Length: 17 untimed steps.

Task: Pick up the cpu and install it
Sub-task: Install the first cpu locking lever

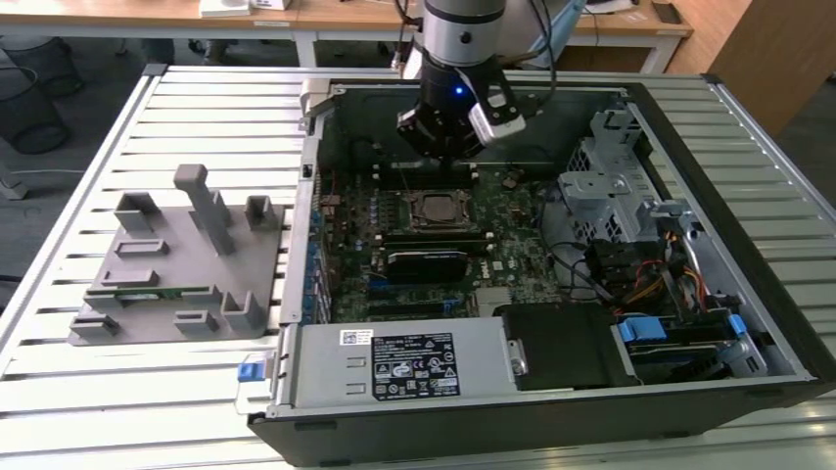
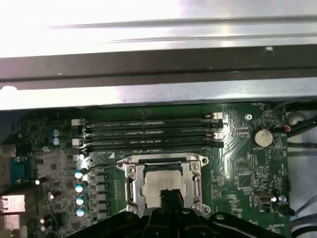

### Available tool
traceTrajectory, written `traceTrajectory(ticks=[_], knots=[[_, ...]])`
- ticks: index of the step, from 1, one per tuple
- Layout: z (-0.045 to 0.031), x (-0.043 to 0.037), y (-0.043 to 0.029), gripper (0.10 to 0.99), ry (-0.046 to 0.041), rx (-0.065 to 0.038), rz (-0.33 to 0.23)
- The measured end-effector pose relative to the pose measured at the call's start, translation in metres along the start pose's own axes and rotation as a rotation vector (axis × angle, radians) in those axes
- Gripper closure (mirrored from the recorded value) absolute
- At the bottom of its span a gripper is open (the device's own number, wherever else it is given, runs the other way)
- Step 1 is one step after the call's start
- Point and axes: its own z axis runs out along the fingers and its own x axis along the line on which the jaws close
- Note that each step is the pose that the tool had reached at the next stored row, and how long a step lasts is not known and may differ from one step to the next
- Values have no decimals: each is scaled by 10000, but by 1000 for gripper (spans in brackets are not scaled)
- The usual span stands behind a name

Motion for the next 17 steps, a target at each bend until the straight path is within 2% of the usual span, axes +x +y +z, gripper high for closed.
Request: traceTrajectory(ticks=[2, 8, 17], knots=[[0, 57, -4, 980, 3, -59, 0], [5, 269, -16, 980, 3, -64, 1], [4, 477, -29, 980, 3, -64, 0]])
